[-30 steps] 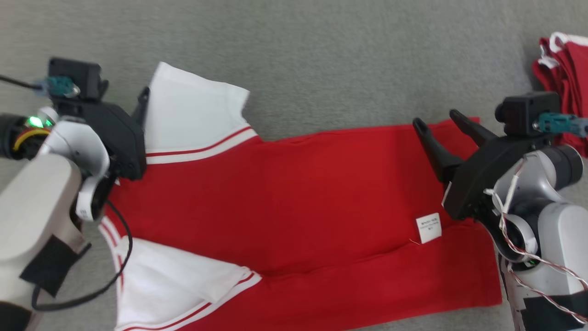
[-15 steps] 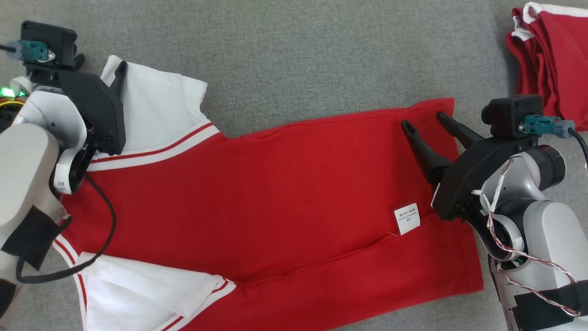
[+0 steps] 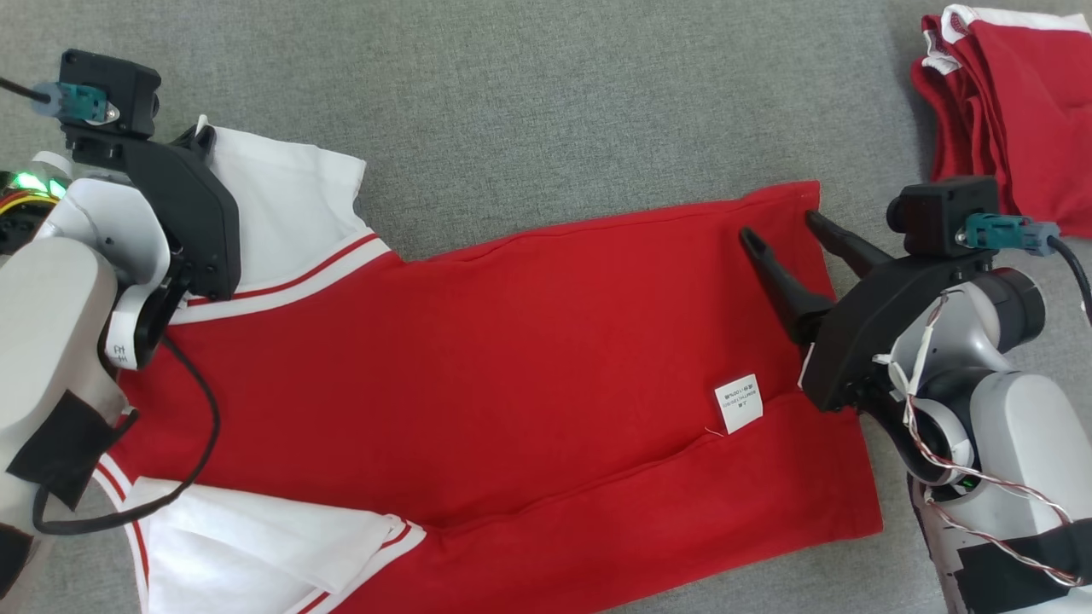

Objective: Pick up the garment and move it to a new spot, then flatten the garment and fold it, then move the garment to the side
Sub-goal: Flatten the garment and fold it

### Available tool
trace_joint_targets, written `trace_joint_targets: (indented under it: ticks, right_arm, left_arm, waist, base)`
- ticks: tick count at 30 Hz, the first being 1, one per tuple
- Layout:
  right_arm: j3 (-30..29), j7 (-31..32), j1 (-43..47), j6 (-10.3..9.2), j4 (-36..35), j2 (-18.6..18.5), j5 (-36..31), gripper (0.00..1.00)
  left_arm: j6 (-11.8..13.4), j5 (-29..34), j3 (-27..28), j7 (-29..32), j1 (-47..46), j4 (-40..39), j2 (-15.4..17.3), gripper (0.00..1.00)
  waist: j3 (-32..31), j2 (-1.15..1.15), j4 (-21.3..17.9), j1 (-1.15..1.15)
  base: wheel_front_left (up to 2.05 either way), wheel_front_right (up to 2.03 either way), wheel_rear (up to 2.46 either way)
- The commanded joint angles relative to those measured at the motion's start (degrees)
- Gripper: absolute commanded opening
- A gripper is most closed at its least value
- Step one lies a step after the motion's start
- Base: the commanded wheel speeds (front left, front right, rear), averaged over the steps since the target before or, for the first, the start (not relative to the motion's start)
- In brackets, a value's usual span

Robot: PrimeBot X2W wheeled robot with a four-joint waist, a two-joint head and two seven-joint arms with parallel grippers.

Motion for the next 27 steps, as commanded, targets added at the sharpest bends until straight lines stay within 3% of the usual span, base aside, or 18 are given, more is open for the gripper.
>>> trace_joint_targets:
  ticks: [1,7,15,27]
  right_arm:
    - [-0.23,0.02,-0.15,0.02,-0.22,-0.32,-0.40,1.00]
    - [-1.97,1.08,-1.43,0.02,-0.25,-0.90,-6.05,1.00]
    - [-2.39,4.17,-4.25,0.02,2.16,-1.73,-11.57,1.00]
    - [1.45,10.04,-11.60,0.02,11.86,-4.33,-9.53,1.00]
  left_arm:
    - [-0.41,0.33,-0.88,0.10,2.32,1.02,0.08,0.00]
    - [-1.99,-2.50,0.78,-1.25,3.14,-1.81,0.81,0.00]
    - [-1.91,-4.32,2.54,-0.41,3.78,-5.54,3.06,0.00]
    - [-0.56,-4.64,2.41,0.44,3.36,-8.75,3.54,0.00]
  waist:
    - [-0.24,0.00,0.13,0.00]
    - [-1.76,0.00,1.08,0.00]
    - [-1.37,0.00,2.12,0.00]
    - [0.89,0.00,2.96,0.00]
  base:
    - [0.00,0.00,0.00]
    - [0.00,0.00,0.00]
    - [0.00,0.00,0.00]
    - [0.00,0.00,0.00]
